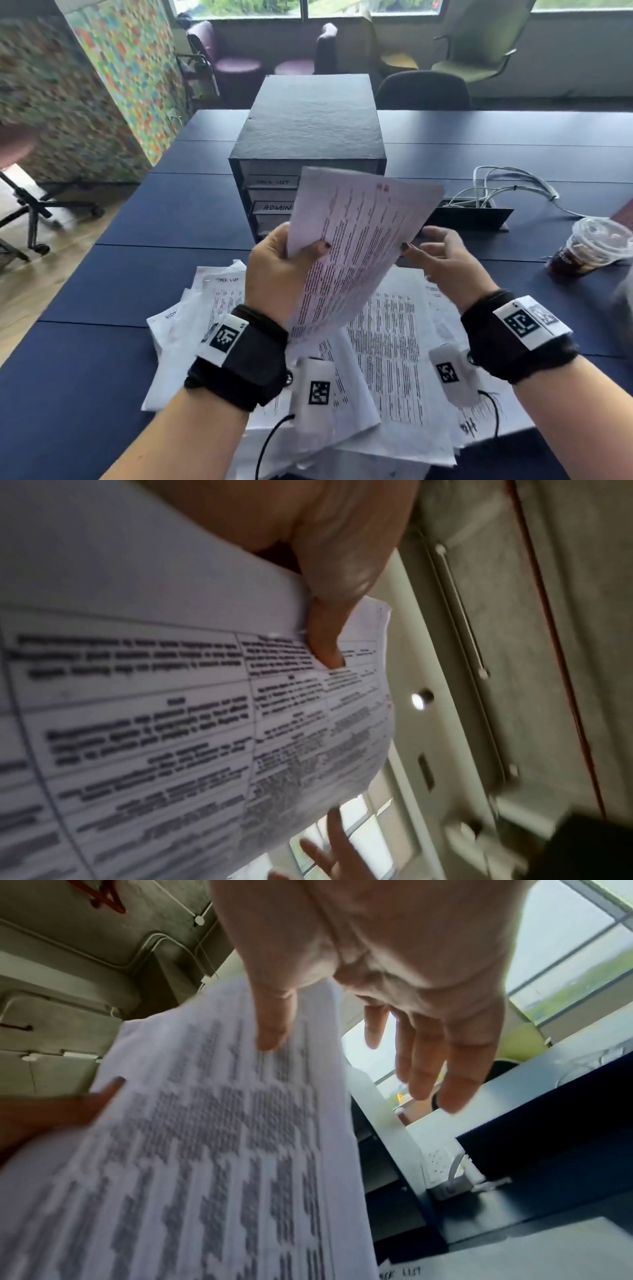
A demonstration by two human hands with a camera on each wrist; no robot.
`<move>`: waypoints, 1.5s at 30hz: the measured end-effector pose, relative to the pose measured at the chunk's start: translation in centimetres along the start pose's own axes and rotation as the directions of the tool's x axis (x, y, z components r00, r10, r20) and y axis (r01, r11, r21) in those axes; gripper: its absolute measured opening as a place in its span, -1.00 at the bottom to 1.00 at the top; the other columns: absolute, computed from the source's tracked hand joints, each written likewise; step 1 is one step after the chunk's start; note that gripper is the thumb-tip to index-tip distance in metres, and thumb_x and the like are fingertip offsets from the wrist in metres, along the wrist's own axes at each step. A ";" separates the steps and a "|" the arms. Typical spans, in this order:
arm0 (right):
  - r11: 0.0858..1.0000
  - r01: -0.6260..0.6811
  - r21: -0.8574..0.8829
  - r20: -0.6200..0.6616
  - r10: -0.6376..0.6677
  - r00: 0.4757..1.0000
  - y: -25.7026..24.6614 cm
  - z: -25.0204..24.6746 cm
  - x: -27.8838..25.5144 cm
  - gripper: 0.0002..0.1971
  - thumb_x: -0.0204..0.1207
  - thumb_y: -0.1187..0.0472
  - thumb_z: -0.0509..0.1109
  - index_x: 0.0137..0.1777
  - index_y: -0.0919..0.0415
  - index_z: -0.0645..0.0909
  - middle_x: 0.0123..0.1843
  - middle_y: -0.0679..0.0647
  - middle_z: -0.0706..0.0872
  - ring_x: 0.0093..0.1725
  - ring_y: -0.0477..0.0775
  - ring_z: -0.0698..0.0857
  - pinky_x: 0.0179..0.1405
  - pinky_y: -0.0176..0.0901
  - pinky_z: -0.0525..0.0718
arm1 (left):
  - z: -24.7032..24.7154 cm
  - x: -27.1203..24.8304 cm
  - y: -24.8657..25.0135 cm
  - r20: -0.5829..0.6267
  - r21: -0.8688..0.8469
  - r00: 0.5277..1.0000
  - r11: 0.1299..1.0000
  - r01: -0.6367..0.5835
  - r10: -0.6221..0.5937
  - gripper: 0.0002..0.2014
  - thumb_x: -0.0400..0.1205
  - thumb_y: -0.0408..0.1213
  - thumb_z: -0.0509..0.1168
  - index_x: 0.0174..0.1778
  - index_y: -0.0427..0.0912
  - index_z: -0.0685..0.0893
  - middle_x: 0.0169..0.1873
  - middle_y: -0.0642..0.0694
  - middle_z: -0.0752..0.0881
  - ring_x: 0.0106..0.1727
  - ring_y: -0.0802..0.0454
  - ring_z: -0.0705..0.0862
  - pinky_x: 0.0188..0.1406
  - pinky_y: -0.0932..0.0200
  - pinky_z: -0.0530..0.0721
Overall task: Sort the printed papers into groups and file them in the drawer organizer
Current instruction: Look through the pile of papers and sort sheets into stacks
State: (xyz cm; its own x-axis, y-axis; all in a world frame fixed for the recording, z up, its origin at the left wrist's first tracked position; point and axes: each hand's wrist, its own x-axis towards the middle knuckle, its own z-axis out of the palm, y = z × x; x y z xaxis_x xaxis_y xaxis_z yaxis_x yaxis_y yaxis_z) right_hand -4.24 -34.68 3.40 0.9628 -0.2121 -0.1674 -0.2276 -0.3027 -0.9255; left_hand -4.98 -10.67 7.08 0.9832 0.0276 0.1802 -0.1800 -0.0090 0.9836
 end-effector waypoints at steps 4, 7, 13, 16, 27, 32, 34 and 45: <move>0.992 0.069 0.107 0.188 -0.088 0.978 -0.6 -0.6 0.6 0.05 -0.08 -0.43 0.59 0.47 -0.12 0.37 0.37 0.00 0.62 0.36 0.06 0.59 0.03 -0.17 0.56 | -1.3 1.4 0.8 0.029 -0.302 0.995 0.948 0.098 -0.093 -0.71 0.30 -0.39 0.51 -0.06 -0.19 0.73 -0.15 -0.06 0.81 -0.11 0.01 0.75 -0.06 0.11 0.74; 0.976 0.102 0.192 0.277 -0.154 0.948 -1.5 -0.1 -0.5 -0.10 -0.14 -0.37 0.63 0.25 -0.02 0.58 0.16 -0.03 0.76 0.18 -0.05 0.71 0.17 -0.12 0.63 | -1.9 1.8 0.5 0.046 -0.367 0.991 0.921 0.134 -0.126 -0.62 0.37 -0.42 0.44 0.11 -0.27 0.64 -0.12 -0.05 0.78 -0.15 0.08 0.74 -0.15 0.26 0.70; 0.919 -0.034 0.393 0.279 -0.084 0.957 -0.9 1.2 -1.1 -0.04 -0.32 -0.09 0.78 0.13 0.28 0.53 -0.05 0.18 0.80 -0.13 0.12 0.79 -0.20 -0.03 0.78 | -3.5 2.2 -3.7 -0.068 -0.186 0.959 0.948 0.260 -0.277 -0.85 0.67 -0.46 0.21 0.05 -0.14 0.58 -0.04 -0.08 0.74 0.01 -0.05 0.69 0.08 0.06 0.66; 0.960 -0.073 0.269 0.244 0.005 0.970 0.5 1.8 -0.9 -0.11 -0.28 -0.14 0.76 0.07 0.20 0.54 -0.12 0.10 0.80 -0.17 0.14 0.78 -0.14 0.11 0.76 | -4.3 2.3 -6.5 -0.054 0.029 0.947 0.948 0.318 -0.316 -0.75 0.64 -0.51 0.24 0.02 -0.01 0.53 -0.04 0.00 0.73 0.06 -0.06 0.69 0.11 0.01 0.67; 0.870 -0.396 -0.295 0.100 0.440 0.892 9.8 4.7 -0.7 -0.58 0.45 0.18 0.48 0.29 0.20 0.52 0.04 0.21 0.74 -0.11 0.29 0.76 -0.17 0.18 0.78 | -5.3 -0.2 -14.1 0.145 0.632 0.812 0.684 0.363 -0.565 -0.81 0.66 -0.40 0.13 0.14 -0.17 0.57 -0.03 -0.17 0.66 -0.13 -0.03 0.61 -0.09 0.07 0.66; 0.807 -0.443 -0.391 -0.027 0.471 0.882 11.9 4.0 -0.7 -0.71 0.49 0.31 0.43 0.19 0.33 0.57 -0.02 0.24 0.73 -0.08 0.22 0.71 -0.14 0.03 0.74 | -9.2 1.1 -15.5 -0.250 0.759 0.825 0.427 0.492 -0.507 -0.74 0.55 -0.29 0.31 0.16 -0.03 0.62 0.23 -0.19 0.54 0.16 -0.13 0.60 0.17 0.07 0.62; 0.828 -0.467 -0.310 0.019 0.496 0.868 12.2 3.9 -1.1 -0.73 0.46 0.40 0.43 0.16 0.29 0.58 -0.01 0.23 0.73 -0.10 0.21 0.71 -0.21 -0.05 0.70 | -10.7 1.3 -15.8 -0.365 0.771 0.788 0.314 0.554 -0.495 -0.62 0.52 -0.23 0.36 0.28 -0.04 0.57 0.33 -0.23 0.45 0.33 -0.19 0.46 0.33 0.01 0.48; 0.855 -0.444 -0.267 0.060 0.475 0.878 12.8 4.2 -1.7 -0.74 0.47 0.44 0.40 0.12 0.21 0.60 0.07 0.22 0.74 0.11 0.25 0.70 0.25 0.17 0.61 | -13.8 0.8 -17.4 -0.611 0.529 0.630 0.345 0.775 -0.479 -0.28 0.36 -0.04 0.54 0.40 -0.19 0.48 0.38 -0.35 0.40 0.42 -0.31 0.33 0.44 -0.08 0.28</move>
State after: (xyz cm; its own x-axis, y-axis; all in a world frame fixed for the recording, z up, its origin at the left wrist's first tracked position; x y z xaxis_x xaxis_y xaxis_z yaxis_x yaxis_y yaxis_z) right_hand -8.19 -34.28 -9.62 0.7461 -0.2745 -0.6066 -0.6612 -0.4127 -0.6265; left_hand -1.49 3.33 -9.83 0.6882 0.6326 -0.3553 0.7154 -0.5102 0.4774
